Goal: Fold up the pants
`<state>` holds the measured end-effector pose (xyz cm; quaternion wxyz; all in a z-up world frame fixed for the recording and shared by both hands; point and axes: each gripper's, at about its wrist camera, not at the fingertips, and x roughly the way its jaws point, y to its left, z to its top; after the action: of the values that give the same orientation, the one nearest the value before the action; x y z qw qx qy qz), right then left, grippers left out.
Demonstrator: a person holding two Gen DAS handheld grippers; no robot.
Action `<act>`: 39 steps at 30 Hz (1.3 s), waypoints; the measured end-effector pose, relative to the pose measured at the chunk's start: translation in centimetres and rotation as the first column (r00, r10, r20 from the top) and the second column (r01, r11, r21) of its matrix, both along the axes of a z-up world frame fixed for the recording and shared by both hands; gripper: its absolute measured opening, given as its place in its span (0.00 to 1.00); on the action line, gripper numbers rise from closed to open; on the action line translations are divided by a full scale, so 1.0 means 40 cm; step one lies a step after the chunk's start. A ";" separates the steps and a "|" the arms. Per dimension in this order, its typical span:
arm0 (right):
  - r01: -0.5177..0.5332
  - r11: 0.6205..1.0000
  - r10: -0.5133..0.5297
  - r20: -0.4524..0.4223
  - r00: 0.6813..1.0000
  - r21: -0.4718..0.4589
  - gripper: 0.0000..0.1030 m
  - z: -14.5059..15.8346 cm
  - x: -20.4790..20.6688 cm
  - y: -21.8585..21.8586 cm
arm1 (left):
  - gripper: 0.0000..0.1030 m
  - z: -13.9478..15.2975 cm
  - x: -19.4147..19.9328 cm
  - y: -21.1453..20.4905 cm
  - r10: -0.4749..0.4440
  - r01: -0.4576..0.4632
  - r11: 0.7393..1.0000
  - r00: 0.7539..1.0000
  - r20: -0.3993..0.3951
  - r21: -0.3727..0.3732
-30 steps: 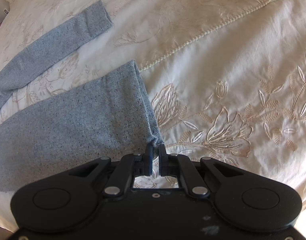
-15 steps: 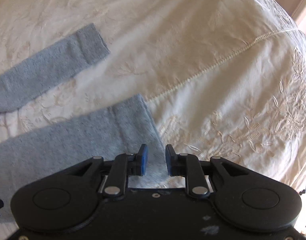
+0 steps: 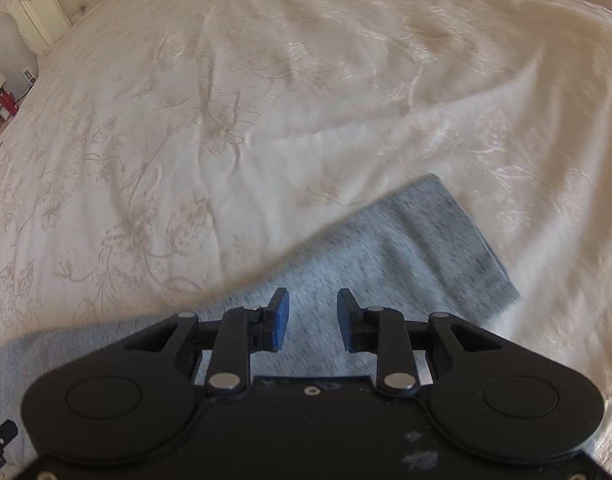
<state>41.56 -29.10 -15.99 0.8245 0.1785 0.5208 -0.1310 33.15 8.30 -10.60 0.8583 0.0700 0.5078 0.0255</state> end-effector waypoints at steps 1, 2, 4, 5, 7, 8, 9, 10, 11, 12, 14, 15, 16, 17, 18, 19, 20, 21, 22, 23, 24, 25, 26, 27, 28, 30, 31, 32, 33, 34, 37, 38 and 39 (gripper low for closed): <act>-0.001 1.000 0.001 -0.014 1.000 0.005 0.29 -0.015 0.039 0.013 | 0.59 -0.003 0.006 0.008 0.007 -0.007 1.000 1.000 -0.003 -0.002; 0.003 1.000 -0.002 -0.038 0.999 0.008 0.29 -0.036 0.075 0.023 | 0.59 -0.007 0.010 0.014 0.012 -0.012 1.000 1.000 -0.008 -0.003; 0.025 1.000 -0.025 -0.091 0.996 -0.002 0.30 -0.073 0.128 0.043 | 0.59 -0.013 0.011 0.023 0.013 -0.013 1.000 1.000 -0.017 -0.005; 0.028 1.000 -0.029 -0.129 0.991 -0.010 0.30 -0.096 0.142 0.051 | 0.59 -0.018 0.009 0.026 0.009 -0.009 1.000 1.000 -0.020 -0.003; 0.039 0.999 -0.044 -0.193 0.980 -0.031 0.29 -0.132 0.153 0.063 | 0.59 -0.021 0.011 0.033 0.001 -0.001 1.000 1.000 -0.025 0.003; 0.039 0.999 -0.046 -0.204 0.978 -0.038 0.26 -0.146 0.144 0.071 | 0.59 -0.023 0.017 0.038 -0.003 0.003 1.000 1.000 -0.027 0.003; 0.032 0.999 -0.038 -0.195 0.980 -0.036 0.09 -0.146 0.135 0.076 | 0.59 -0.022 0.022 0.041 -0.005 0.005 1.000 1.000 -0.028 0.002; 0.013 1.000 -0.017 -0.177 0.984 -0.021 0.05 -0.141 0.120 0.082 | 0.59 -0.022 0.031 0.044 -0.007 0.007 1.000 1.000 -0.027 0.001; 0.003 1.000 -0.007 -0.164 0.986 -0.020 0.04 -0.134 0.106 0.086 | 0.59 -0.021 0.039 0.047 -0.009 0.009 1.000 1.000 -0.026 0.000; -0.003 1.000 0.000 -0.136 0.991 -0.022 0.04 -0.119 0.073 0.087 | 0.59 -0.020 0.050 0.048 -0.011 0.011 1.000 1.000 -0.025 -0.002; -0.002 1.000 0.001 -0.096 0.995 -0.004 0.04 -0.094 0.018 0.084 | 0.59 -0.015 0.075 0.049 -0.009 0.009 1.000 1.000 -0.018 -0.011; 0.004 1.000 -0.003 -0.083 0.997 0.006 0.04 -0.081 -0.015 0.080 | 0.59 -0.013 0.090 0.049 -0.006 0.005 1.000 1.000 -0.013 -0.018; 0.005 1.000 -0.004 -0.075 0.997 0.014 0.04 -0.071 -0.042 0.079 | 0.59 -0.010 0.107 0.048 -0.001 0.001 1.000 1.000 -0.009 -0.026; 0.003 1.000 -0.001 -0.071 0.998 0.022 0.03 -0.064 -0.071 0.080 | 0.59 -0.009 0.125 0.045 0.000 0.000 0.999 1.000 -0.006 -0.033; 0.005 1.000 -0.003 -0.073 0.997 0.027 0.03 -0.066 -0.093 0.079 | 0.59 -0.009 0.143 0.041 -0.001 0.001 0.999 1.000 -0.006 -0.039; 0.013 0.999 -0.010 -0.074 0.997 0.035 0.03 -0.070 -0.115 0.077 | 0.59 -0.012 0.162 0.036 -0.003 0.003 0.999 1.000 -0.007 -0.044; 0.022 0.999 -0.018 -0.070 0.997 0.049 0.03 -0.077 -0.148 0.076 | 0.59 -0.016 0.179 0.032 -0.004 0.004 0.999 1.000 -0.010 -0.045; 0.027 0.998 -0.023 -0.066 0.998 0.056 0.03 -0.082 -0.172 0.077 | 0.59 -0.023 0.196 0.027 -0.002 0.001 0.999 1.000 -0.016 -0.042; 0.030 0.998 -0.026 -0.066 0.997 0.059 0.03 -0.089 -0.192 0.079 | 0.59 -0.034 0.212 0.022 0.003 -0.004 0.999 1.000 -0.024 -0.038; 0.032 0.998 -0.028 -0.074 0.997 0.057 0.04 -0.100 -0.205 0.082 | 0.59 -0.048 0.226 0.016 0.009 -0.010 0.999 0.999 -0.038 -0.032; 0.032 0.998 -0.028 -0.081 0.996 0.056 0.04 -0.108 -0.214 0.085 | 0.59 -0.065 0.239 0.014 0.015 -0.016 0.999 0.998 -0.057 -0.030; 0.032 0.998 -0.027 -0.085 0.996 0.054 0.04 -0.120 -0.224 0.089 | 0.59 -0.087 0.250 0.012 0.018 -0.020 0.999 0.996 -0.085 -0.027; 0.029 0.998 -0.025 -0.083 0.996 0.052 0.04 -0.124 -0.232 0.093 | 0.59 -0.114 0.260 0.008 0.016 -0.018 1.000 0.993 -0.120 -0.018; 0.024 0.999 -0.020 -0.078 0.997 0.048 0.04 -0.125 -0.236 0.096 | 0.59 -0.144 0.264 0.002 0.013 -0.013 1.000 0.987 -0.161 0.003; 0.017 0.999 -0.014 -0.071 0.997 0.042 0.06 -0.122 -0.237 0.098 | 0.58 -0.174 0.265 -0.002 0.013 -0.006 0.999 0.980 -0.201 0.033; 0.007 1.000 -0.006 -0.056 0.998 0.029 0.13 -0.102 -0.234 0.096 | 0.55 -0.228 0.245 -0.004 0.011 0.006 0.998 0.970 -0.243 0.069; 0.008 1.000 -0.008 -0.039 0.999 0.012 0.14 -0.084 -0.231 0.093 | 0.55 -0.239 0.225 -0.004 0.001 0.016 0.997 0.975 -0.224 0.075; 0.010 1.000 -0.010 -0.011 1.000 -0.018 0.18 -0.061 -0.229 0.091 | 0.55 -0.245 0.204 -0.005 -0.015 0.032 0.996 0.980 -0.198 0.085; 0.011 0.999 -0.010 0.019 1.000 -0.052 0.25 -0.042 -0.218 0.088 | 0.55 -0.249 0.185 -0.008 -0.031 0.049 0.994 0.984 -0.177 0.097; 0.017 0.996 -0.013 0.045 0.999 -0.089 0.30 -0.022 -0.209 0.085 | 0.55 -0.251 0.172 -0.012 -0.045 0.063 0.992 0.985 -0.165 0.110; 0.047 0.986 -0.035 0.080 0.996 -0.160 0.34 0.018 -0.160 0.068 | 0.55 -0.258 0.142 -0.023 -0.068 0.088 0.986 0.989 -0.135 0.144; 0.055 0.985 -0.043 0.076 0.996 -0.164 0.34 0.018 -0.134 0.062 | 0.55 -0.258 0.138 -0.026 -0.067 0.086 0.985 0.989 -0.128 0.149; 0.067 0.983 -0.057 0.068 0.996 -0.168 0.35 0.015 -0.104 0.059 | 0.55 -0.256 0.140 -0.027 -0.062 0.080 0.986 0.990 -0.126 0.148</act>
<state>37.38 -26.74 -15.40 0.8481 0.1275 0.4758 -0.1951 38.75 7.23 -20.85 0.8183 0.1551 0.5526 0.0295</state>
